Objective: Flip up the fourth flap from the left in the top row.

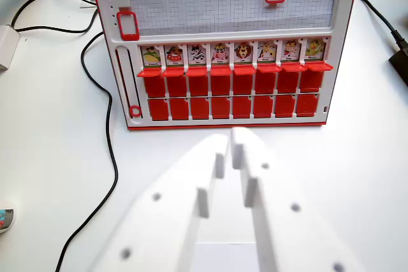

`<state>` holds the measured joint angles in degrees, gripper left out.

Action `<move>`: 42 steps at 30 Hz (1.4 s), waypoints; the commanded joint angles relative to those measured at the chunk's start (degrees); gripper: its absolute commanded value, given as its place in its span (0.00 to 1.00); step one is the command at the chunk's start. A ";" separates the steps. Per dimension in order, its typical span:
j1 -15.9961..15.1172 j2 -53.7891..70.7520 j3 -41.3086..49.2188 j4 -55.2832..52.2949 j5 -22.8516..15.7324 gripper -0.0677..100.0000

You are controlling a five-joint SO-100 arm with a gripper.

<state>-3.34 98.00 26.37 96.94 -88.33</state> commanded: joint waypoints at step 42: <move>2.99 -6.86 14.15 -5.98 7.82 0.00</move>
<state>-1.41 92.46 38.76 94.48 -82.35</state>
